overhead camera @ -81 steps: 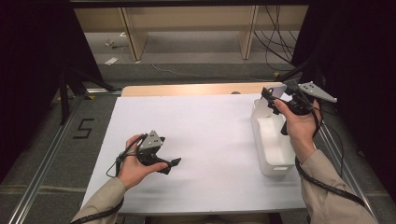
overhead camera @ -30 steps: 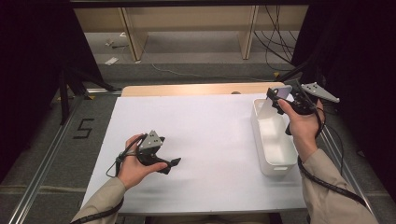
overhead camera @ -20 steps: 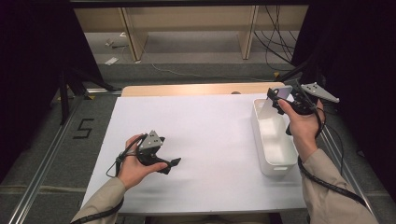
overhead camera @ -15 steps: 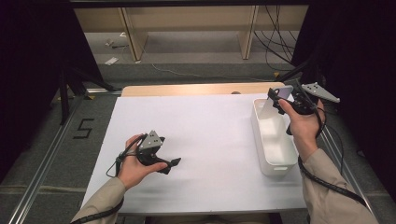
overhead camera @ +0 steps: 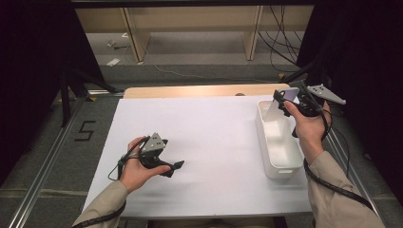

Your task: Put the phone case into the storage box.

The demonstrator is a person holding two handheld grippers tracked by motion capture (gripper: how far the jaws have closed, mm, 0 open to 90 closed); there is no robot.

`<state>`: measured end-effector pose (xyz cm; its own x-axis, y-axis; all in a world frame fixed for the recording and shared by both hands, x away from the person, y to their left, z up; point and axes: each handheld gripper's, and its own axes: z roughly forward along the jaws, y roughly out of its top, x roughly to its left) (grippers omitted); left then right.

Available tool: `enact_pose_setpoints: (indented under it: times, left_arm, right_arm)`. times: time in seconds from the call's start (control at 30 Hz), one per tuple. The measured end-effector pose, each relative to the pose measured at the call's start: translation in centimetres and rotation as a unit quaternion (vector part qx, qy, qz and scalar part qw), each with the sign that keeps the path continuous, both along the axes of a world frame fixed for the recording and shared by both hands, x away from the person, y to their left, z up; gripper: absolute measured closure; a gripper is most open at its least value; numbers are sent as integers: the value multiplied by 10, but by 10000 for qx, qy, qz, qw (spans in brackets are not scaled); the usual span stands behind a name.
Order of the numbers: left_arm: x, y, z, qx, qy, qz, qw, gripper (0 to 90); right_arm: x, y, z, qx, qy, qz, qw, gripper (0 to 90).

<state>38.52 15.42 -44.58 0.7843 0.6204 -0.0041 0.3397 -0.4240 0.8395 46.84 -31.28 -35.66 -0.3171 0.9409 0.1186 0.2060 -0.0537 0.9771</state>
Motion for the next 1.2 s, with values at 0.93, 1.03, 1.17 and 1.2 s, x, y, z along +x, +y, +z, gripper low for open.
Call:
enact_pose_setpoints:
  times: [0.93, 1.03, 1.17, 1.2]
  left_arm:
    - [0, 0, 0, -9, -3, 14, 10000, 6]
    - [0, 0, 0, -15, -6, 13, 10000, 6]
    - [0, 0, 0, -16, -4, 15, 10000, 6]
    - [0, 0, 0, -18, -5, 16, 10000, 6]
  right_arm:
    - [11, -1, -6, -103, 65, -93, 9999, 180]
    - [12, -2, -7, -108, 71, -103, 9999, 180]
    - [14, -2, -8, -106, 86, -114, 9998, 180]
    - [15, -2, -8, -102, 96, -115, 9998, 180]
